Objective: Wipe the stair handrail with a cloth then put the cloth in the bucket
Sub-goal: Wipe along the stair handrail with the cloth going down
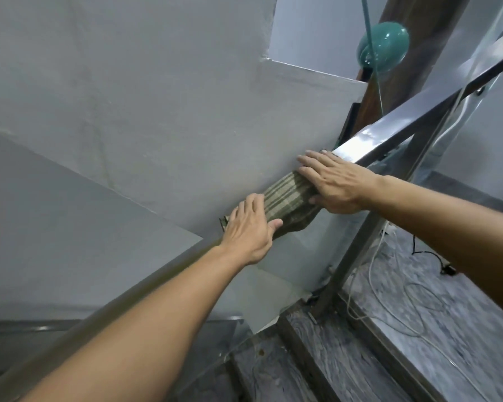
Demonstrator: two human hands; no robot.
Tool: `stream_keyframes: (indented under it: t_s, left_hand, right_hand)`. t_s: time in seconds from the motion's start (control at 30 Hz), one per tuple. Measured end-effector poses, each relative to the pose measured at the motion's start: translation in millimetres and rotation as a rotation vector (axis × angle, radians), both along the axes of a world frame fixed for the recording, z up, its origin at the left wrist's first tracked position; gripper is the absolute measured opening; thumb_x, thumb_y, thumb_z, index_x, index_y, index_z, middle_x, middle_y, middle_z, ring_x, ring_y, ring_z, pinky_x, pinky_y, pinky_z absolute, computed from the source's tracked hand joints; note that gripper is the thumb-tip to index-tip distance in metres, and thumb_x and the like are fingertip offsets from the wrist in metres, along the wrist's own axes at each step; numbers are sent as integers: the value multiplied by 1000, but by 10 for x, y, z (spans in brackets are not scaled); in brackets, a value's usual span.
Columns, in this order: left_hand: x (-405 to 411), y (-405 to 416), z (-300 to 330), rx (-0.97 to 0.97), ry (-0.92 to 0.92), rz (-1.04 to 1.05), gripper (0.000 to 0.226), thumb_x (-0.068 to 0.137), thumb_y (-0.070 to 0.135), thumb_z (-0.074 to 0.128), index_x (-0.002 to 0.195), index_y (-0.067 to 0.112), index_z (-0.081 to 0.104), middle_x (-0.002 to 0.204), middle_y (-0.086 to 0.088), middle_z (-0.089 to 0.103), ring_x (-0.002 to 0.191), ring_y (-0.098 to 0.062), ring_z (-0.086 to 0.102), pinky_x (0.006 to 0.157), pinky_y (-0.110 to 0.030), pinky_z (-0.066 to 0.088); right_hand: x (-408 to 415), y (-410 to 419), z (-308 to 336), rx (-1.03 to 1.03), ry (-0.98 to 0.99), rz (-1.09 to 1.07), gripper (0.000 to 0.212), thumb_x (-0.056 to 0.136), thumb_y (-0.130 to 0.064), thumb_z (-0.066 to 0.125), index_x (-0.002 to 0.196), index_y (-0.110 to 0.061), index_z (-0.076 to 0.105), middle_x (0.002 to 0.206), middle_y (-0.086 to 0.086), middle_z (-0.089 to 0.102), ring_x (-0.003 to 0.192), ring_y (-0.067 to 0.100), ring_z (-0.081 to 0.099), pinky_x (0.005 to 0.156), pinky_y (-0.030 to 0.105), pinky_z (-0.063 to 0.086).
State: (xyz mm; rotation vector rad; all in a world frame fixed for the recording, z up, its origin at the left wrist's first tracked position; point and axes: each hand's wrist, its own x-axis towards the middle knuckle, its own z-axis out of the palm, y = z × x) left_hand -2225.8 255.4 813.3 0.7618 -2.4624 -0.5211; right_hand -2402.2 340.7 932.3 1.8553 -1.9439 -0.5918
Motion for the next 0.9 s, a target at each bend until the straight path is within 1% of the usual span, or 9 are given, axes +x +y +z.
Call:
stream_keyframes:
  t_s: [0.03, 0.07, 0.13, 0.2, 0.27, 0.4, 0.53, 0.63, 0.9]
  left_hand:
    - [-3, -7, -42, -9, -42, 8, 67, 97, 43, 38, 147, 4, 17, 155, -15, 22, 141, -31, 25, 114, -40, 18]
    - [-4, -19, -86, -26, -76, 13, 71, 98, 44, 35, 150, 3, 8, 159, -14, 13, 145, -29, 16, 118, -39, 14]
    - [18, -46, -158, -54, -105, 15, 73, 99, 44, 31, 151, 3, 1, 161, -14, 3, 149, -26, 6, 120, -39, 8]
    - [88, -53, -207, -46, -115, 19, 72, 99, 44, 31, 151, 4, -1, 161, -14, 2, 149, -26, 4, 121, -38, 6]
    - [189, -55, -273, -53, -123, 37, 73, 99, 43, 33, 151, 3, 0, 161, -14, 4, 149, -26, 5, 121, -38, 6]
    - [434, -96, -441, -62, -157, 86, 78, 97, 46, 37, 150, 2, 1, 159, -16, 10, 147, -28, 12, 120, -40, 11]
    - [767, -123, -613, -39, -180, 120, 82, 95, 47, 41, 150, 1, 1, 159, -16, 12, 145, -29, 14, 120, -39, 12]
    - [1016, -145, -750, -27, -195, 151, 82, 95, 45, 45, 150, 2, 2, 158, -15, 14, 143, -29, 18, 119, -39, 13]
    - [1601, -220, -1075, 4, -211, 199, 84, 91, 42, 53, 149, 2, 7, 153, -15, 23, 138, -31, 26, 117, -39, 16]
  right_hand:
    - [-22, 14, -56, 29, 11, 8, 72, 93, -50, 28, 150, -11, 6, 161, 12, 6, 148, 26, -1, 121, 41, 1]
    - [-42, 33, -112, 46, 21, 15, 73, 91, -51, 17, 151, -14, -1, 161, 11, 0, 148, 24, -6, 121, 41, -3]
    - [-43, 38, -178, 43, 31, 22, 78, 84, -55, 4, 150, -14, -3, 161, 10, 3, 148, 24, -4, 120, 43, -3]
    - [19, -10, -192, 47, 55, 34, 75, 89, -54, 11, 150, -13, 2, 160, 12, 11, 148, 27, 4, 121, 44, 1]
    - [105, -78, -225, 58, 95, 94, 70, 94, -51, 26, 149, -11, 10, 157, 14, 22, 146, 30, 16, 120, 46, 8]
    - [281, -216, -354, 97, 138, 209, 72, 90, -53, 38, 145, -8, 24, 143, 18, 42, 132, 36, 39, 117, 50, 21]
    - [565, -336, -555, 102, 143, 264, 77, 88, -56, 41, 144, -6, 25, 131, 19, 49, 120, 37, 47, 111, 46, 31]
    - [793, -420, -732, 102, 138, 275, 79, 87, -59, 38, 144, -6, 26, 129, 18, 51, 115, 37, 50, 103, 44, 39]
    - [1323, -598, -1131, 110, 142, 321, 81, 85, -61, 23, 142, -3, 29, 124, 18, 55, 106, 36, 54, 95, 46, 44]
